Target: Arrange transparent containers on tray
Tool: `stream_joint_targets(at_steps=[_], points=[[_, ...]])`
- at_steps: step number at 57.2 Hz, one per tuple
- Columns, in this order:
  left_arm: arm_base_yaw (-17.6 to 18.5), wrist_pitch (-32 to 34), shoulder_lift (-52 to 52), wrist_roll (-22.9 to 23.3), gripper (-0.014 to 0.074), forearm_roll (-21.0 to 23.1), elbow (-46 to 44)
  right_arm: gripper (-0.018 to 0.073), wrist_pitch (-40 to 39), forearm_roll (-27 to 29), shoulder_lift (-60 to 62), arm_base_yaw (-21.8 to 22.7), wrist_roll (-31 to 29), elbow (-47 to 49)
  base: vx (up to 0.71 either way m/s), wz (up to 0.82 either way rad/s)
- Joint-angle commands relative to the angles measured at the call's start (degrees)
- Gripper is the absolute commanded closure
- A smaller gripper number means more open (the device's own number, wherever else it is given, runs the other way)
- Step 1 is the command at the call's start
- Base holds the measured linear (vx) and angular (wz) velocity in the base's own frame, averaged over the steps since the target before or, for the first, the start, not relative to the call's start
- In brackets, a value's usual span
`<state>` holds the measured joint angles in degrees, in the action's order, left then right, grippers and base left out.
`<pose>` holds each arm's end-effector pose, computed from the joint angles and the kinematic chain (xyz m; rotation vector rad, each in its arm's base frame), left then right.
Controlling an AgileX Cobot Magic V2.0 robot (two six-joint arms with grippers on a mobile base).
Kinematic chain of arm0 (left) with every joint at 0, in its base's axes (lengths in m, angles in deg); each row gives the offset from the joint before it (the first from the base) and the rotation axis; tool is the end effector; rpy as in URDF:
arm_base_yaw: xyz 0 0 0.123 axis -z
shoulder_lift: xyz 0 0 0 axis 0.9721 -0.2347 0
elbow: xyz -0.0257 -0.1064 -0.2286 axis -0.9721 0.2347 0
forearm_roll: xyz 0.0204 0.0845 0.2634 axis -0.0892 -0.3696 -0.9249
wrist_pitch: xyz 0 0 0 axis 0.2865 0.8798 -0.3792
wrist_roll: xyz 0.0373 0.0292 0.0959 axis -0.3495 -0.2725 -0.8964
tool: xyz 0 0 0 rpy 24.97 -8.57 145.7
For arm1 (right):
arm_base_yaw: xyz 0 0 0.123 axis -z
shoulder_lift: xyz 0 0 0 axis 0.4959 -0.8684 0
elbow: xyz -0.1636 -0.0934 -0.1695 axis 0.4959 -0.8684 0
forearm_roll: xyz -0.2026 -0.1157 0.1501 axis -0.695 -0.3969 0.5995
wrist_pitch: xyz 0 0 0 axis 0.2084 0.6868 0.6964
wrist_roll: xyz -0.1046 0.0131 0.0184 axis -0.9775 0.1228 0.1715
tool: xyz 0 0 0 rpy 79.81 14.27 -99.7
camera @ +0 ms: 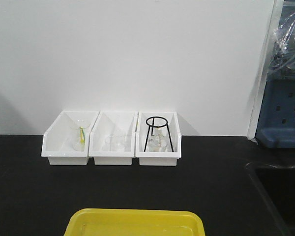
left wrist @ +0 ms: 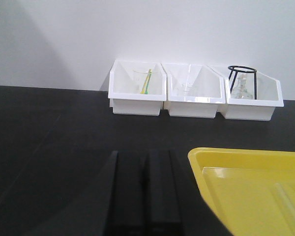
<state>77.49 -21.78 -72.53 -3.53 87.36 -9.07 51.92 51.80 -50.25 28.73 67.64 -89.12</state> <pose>0.1305 -0.0027 0.1958 -0.1153 1.5953 -0.1451 0.1306 -0.0003 0.1877 -0.0025 1.6615 -0.0122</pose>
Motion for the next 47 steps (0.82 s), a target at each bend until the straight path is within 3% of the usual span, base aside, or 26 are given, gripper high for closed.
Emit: stream_joint_targets(at_steps=[1, 47], points=[[-0.08, 4.77, 0.77, -0.13, 0.0603, 0.52, 2.15, 0.0571, -4.52, 0.11, -0.29, 0.34, 0.92, -0.52, 0.0, 0.01], [-0.08, 4.82, 0.77, -0.13, 0.0603, 0.52, 2.15, 0.0571, -3.72, 0.05, -0.29, 0.4, 0.92, -0.52, 0.0, 0.0]])
